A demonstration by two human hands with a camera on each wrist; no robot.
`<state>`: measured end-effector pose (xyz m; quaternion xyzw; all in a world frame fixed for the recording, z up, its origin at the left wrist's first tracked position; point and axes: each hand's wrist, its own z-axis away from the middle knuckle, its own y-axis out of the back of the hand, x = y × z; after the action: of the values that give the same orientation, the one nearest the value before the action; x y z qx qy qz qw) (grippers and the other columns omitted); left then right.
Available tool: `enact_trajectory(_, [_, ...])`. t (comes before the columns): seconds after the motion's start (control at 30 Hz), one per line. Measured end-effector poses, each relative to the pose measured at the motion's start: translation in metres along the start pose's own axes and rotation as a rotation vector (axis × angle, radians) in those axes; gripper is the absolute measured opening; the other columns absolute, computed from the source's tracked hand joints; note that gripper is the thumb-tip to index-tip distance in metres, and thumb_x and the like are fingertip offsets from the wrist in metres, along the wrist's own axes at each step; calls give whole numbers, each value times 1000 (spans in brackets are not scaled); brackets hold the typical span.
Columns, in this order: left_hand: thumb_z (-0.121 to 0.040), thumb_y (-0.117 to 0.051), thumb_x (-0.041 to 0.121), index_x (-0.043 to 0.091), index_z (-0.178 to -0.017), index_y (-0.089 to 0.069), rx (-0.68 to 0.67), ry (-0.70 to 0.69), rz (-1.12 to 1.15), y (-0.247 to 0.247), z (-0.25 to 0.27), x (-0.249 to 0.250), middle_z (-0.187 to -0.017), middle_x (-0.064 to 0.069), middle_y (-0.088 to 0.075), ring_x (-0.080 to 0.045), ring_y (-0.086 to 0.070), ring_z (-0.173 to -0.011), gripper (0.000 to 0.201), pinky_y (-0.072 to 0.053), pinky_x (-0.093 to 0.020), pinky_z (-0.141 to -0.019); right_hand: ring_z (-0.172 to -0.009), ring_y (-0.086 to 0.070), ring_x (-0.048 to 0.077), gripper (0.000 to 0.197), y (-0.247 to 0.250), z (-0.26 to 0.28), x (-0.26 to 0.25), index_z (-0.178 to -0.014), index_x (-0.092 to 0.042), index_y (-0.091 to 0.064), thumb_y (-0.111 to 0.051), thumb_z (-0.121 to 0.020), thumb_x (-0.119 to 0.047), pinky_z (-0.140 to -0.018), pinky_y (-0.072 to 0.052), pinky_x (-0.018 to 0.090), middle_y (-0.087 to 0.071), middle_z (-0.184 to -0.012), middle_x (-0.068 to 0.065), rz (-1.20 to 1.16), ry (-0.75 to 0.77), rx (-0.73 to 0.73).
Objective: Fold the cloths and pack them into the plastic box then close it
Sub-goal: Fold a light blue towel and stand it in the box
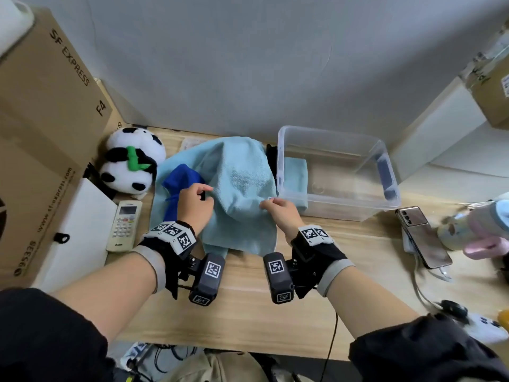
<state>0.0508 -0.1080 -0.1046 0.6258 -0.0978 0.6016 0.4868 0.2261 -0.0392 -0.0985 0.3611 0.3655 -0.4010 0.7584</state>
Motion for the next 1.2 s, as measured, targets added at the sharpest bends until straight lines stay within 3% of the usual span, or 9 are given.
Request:
enact_trajectory(0.17, [-86, -43, -3, 6, -107, -62, 49, -112, 114, 2, -23, 30, -116, -14, -59, -14, -51, -95, 29, -40, -22, -85, -57, -29, 11, 30, 5, 18, -58, -55, -18, -35, -56, -75, -11, -51, -21, 21, -29, -62, 4, -127, 267, -51])
enact_trajectory(0.3, [-86, -42, -3, 12, -97, -61, 63, -202, 242, 2, -35, 65, -103, -6, -59, -16, -53, -95, 26, -45, -29, -89, -69, -38, 17, 13, 28, 38, -102, -73, 2, -51, -49, -68, -10, -60, -31, 26, -41, -72, 8, -331, 368, -109])
enact_trajectory(0.43, [-89, -43, -1, 24, -84, -56, 33, -203, 464, 7, -35, 107, -90, 5, -57, -17, -56, -89, 29, -52, -37, -87, -65, -38, 15, 13, 66, 55, -136, -64, -17, -40, -52, -66, -13, -58, -30, 27, -40, -66, 2, -463, 481, -68])
enact_trajectory(0.53, [-87, -46, 0, 19, -98, -55, -9, -296, 542, 12, -22, 140, -93, 7, -53, -7, -51, -85, 24, -49, -28, -84, -67, -30, 18, 22, 95, 69, -153, -58, -23, -36, -57, -65, -20, -61, -24, 32, -31, -67, 2, -452, 557, 1])
enact_trajectory(0.63, [-86, -41, -5, 18, -111, -53, -230, -405, 547, 11, 1, 168, -110, 2, -53, 1, -49, -94, 36, -41, -7, -77, -57, -34, 10, 25, 122, 82, -156, -52, -24, -39, -53, -71, -14, -57, -27, 27, -36, -58, -5, -360, 595, 44])
enact_trajectory(0.73, [-84, -38, -7, 17, -126, -50, -559, -451, 483, 4, 29, 182, -122, 1, -55, 0, -49, -111, 50, -40, -1, -80, -51, -36, 8, 25, 137, 94, -145, -55, -20, -40, -47, -75, -7, -49, -30, 21, -39, -54, -6, -283, 586, -2])
enact_trajectory(0.83, [-74, -45, 2, 22, -129, -46, -808, -485, 407, -12, 51, 187, -118, 0, -59, -8, -51, -115, 58, -44, -9, -84, -52, -37, 8, 20, 144, 103, -130, -59, -16, -41, -47, -76, -8, -48, -31, 18, -41, -54, -6, -204, 571, -43])
enact_trajectory(1.03, [-75, -61, 15, 4, -118, -58, -1082, -439, 202, -34, 91, 187, -115, -17, -65, -18, -60, -103, 44, -48, -32, -98, -54, -41, 6, 14, 163, 116, -107, -63, -19, -46, -51, -74, -14, -52, -33, 18, -47, -55, -8, -118, 538, -39])
enact_trajectory(1.2, [-80, -64, 13, 8, -115, -62, -1164, -344, 208, -44, 107, 170, -117, -9, -67, -21, -63, -109, 35, -50, -30, -97, -57, -40, 5, 18, 181, 121, -83, -69, -20, -47, -57, -82, -13, -54, -32, 18, -46, -60, -8, -58, 501, 36])
